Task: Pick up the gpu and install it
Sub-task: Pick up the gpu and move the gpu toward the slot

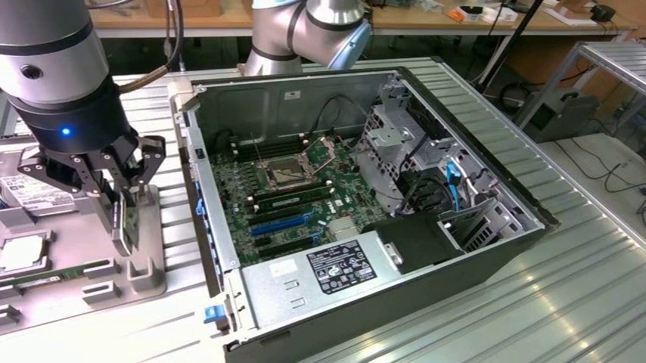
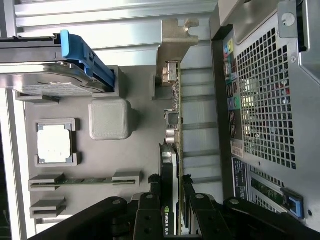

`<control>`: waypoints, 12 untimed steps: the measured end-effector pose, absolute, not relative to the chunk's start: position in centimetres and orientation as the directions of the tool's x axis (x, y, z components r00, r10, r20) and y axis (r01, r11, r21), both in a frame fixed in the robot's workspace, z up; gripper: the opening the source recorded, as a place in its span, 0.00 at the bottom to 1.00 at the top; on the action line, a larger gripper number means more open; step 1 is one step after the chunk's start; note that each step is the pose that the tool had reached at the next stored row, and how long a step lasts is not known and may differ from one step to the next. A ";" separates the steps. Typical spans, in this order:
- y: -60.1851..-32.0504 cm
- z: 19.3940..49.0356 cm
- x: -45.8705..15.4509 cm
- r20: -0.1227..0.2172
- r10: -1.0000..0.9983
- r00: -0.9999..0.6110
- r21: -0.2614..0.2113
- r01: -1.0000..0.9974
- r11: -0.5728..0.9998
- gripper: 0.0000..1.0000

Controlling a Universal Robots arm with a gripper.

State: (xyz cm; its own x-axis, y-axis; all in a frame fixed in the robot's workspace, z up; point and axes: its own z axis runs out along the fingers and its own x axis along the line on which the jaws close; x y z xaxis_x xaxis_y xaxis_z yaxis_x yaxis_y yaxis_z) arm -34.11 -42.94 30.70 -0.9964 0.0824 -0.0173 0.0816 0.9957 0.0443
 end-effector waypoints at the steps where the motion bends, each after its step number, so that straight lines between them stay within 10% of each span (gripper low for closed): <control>1: -42.9 30.8 -34.1 -0.017 0.082 -0.996 0.044 0.082 0.996 0.27; 12: -42.9 31.6 -34.1 -0.017 0.082 -0.996 0.044 0.082 0.996 0.27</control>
